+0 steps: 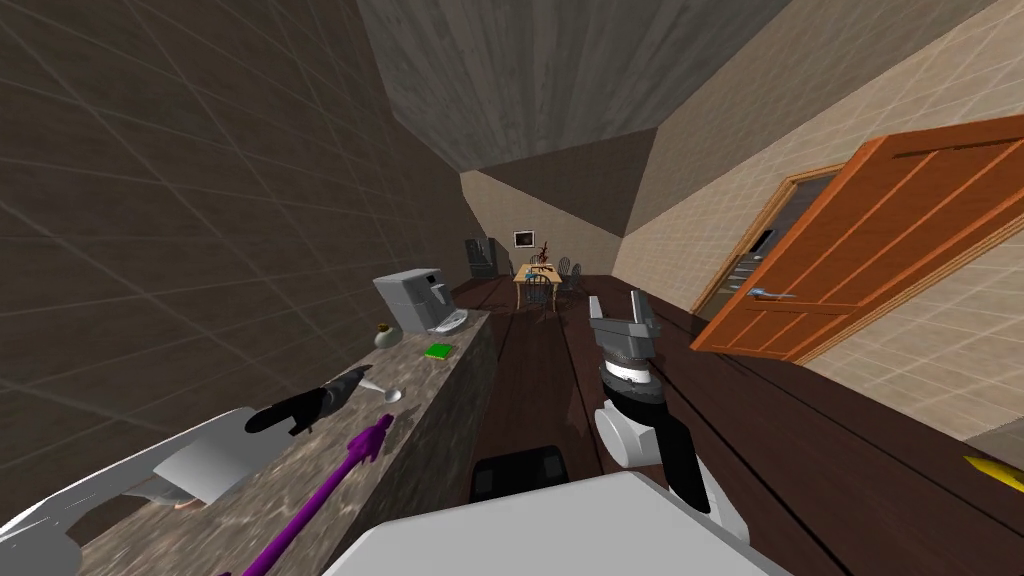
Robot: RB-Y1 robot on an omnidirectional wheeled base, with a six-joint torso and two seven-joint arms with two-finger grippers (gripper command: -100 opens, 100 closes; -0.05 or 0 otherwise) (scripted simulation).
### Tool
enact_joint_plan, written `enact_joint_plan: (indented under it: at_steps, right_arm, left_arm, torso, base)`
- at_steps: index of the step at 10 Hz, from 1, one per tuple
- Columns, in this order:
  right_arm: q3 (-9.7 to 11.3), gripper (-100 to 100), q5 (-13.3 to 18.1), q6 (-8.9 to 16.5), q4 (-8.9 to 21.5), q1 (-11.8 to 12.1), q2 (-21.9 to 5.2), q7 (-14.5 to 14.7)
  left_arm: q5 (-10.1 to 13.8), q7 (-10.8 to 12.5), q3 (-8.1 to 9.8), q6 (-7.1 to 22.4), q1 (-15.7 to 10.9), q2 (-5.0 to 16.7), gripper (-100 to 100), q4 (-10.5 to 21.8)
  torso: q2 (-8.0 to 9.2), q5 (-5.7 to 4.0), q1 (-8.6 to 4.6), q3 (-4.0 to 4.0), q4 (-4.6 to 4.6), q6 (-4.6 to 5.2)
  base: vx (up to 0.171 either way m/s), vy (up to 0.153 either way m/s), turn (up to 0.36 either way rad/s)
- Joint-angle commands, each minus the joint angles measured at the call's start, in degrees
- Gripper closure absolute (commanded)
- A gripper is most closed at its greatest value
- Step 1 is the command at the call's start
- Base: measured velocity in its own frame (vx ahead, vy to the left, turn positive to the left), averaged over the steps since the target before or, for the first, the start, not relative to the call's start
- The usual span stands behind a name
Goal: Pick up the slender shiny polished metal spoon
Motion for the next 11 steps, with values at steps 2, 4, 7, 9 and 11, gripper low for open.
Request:
enact_joint_plan:
  at_steps: [2,4,7,9,11]
  right_arm:
    - [-0.01,0,0.0,0.0,0.0,0.01,0.0,0.0]
    - [0.0,0,0.0,0.0,0.0,0.01,0.0,0.0]
    - [0.0,0,0.0,0.0,0.0,0.01,0.0,0.0]
    - [-0.01,0,0.0,0.0,0.0,0.02,0.0,0.0]
    - [-0.01,0,0.0,0.0,0.0,0.02,0.0,0.0]
  left_arm:
    - [3.19,0.07,-0.41,-0.78,1.25,1.62,-100,-0.39]
    - [5.45,0.13,-0.65,-1.33,2.46,2.74,-100,-0.76]
    - [8.75,0.17,-1.19,-2.19,4.47,4.13,-100,-1.31]
    - [11.59,0.2,-2.02,-2.95,6.52,4.97,-100,-1.84]
    - [13.54,0.21,-3.25,-3.46,8.3,4.93,-100,-2.28]
  torso:
    - [-0.03,0.03,0.09,-0.01,0.0,-0.04]
    - [-0.11,0.03,0.06,-0.06,-0.02,-0.04]
    - [-0.13,0.03,0.06,-0.07,-0.03,-0.04]
    - [-0.2,0.03,0.07,-0.11,-0.04,-0.05]
    - [-0.23,0.05,0.14,-0.13,-0.05,-0.07]
  base:
    - [-0.054,0.111,-0.19]
    - [-0.042,0.088,-0.195]
    - [-0.046,0.091,-0.211]
    - [-0.032,0.1,-0.261]
    - [-0.016,0.099,-0.215]
